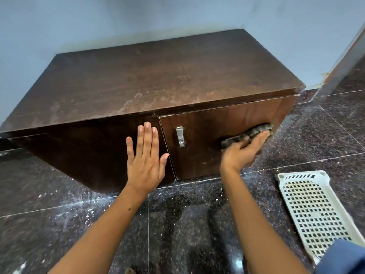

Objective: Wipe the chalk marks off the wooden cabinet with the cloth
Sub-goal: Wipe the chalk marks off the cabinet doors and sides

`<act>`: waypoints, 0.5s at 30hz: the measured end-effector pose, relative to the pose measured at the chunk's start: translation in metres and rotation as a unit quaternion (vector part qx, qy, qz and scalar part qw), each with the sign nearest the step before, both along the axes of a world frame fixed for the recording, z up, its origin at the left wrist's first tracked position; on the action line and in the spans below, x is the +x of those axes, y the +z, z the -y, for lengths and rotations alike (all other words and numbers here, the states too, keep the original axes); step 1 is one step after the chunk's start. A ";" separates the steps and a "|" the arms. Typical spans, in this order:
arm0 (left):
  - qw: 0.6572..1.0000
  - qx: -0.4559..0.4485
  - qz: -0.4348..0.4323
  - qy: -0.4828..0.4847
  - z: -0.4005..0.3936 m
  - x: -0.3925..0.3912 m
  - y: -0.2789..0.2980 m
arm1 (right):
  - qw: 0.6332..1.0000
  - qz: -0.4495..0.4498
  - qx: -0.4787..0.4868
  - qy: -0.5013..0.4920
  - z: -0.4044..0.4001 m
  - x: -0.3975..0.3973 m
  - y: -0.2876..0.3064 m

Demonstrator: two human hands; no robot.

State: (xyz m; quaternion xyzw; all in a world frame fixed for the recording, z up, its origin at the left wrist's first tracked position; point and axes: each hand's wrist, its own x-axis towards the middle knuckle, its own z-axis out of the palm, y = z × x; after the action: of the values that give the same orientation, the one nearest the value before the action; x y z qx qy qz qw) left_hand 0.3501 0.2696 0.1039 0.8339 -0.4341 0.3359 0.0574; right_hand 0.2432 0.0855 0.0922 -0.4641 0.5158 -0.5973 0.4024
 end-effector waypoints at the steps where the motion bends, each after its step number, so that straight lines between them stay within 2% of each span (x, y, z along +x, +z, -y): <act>1: 1.000 0.000 0.000 0.001 0.000 0.000 0.000 | 0.999 -0.006 0.035 -0.004 0.009 -0.005 -0.010; 3: 1.000 0.002 -0.001 -0.001 0.000 0.000 -0.001 | 0.988 -0.008 0.154 0.008 0.030 -0.017 -0.039; 6: 1.000 0.003 0.000 -0.001 -0.001 0.002 -0.001 | 0.916 0.086 0.387 0.061 0.048 -0.036 -0.071; 8: 1.000 0.002 -0.001 -0.004 -0.002 0.001 -0.002 | 0.898 0.087 0.427 0.065 0.050 -0.042 -0.077; 9: 1.000 0.002 -0.001 -0.007 -0.002 0.001 -0.003 | 0.903 0.087 0.415 0.061 0.049 -0.042 -0.077; 10: 1.000 0.000 -0.001 -0.007 -0.002 0.002 -0.003 | 0.924 0.076 0.373 0.043 0.048 -0.039 -0.076; 12: 1.000 0.001 -0.002 -0.007 -0.002 0.003 -0.003 | 0.969 0.000 0.245 0.003 0.042 -0.031 -0.070; 14: 1.000 0.004 -0.008 -0.010 -0.002 0.003 -0.004 | 0.986 -0.048 0.161 -0.025 0.035 -0.023 -0.064; 15: 1.000 0.003 -0.014 -0.012 -0.002 0.003 -0.004 | 0.985 -0.051 0.159 -0.033 0.034 -0.021 -0.063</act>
State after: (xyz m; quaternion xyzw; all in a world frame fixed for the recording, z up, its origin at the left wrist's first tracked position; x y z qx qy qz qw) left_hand 0.3529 0.2719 0.0999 0.8334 -0.4442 0.3225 0.0646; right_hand 0.2219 0.0512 0.0289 -0.4065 0.6391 -0.4963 0.4242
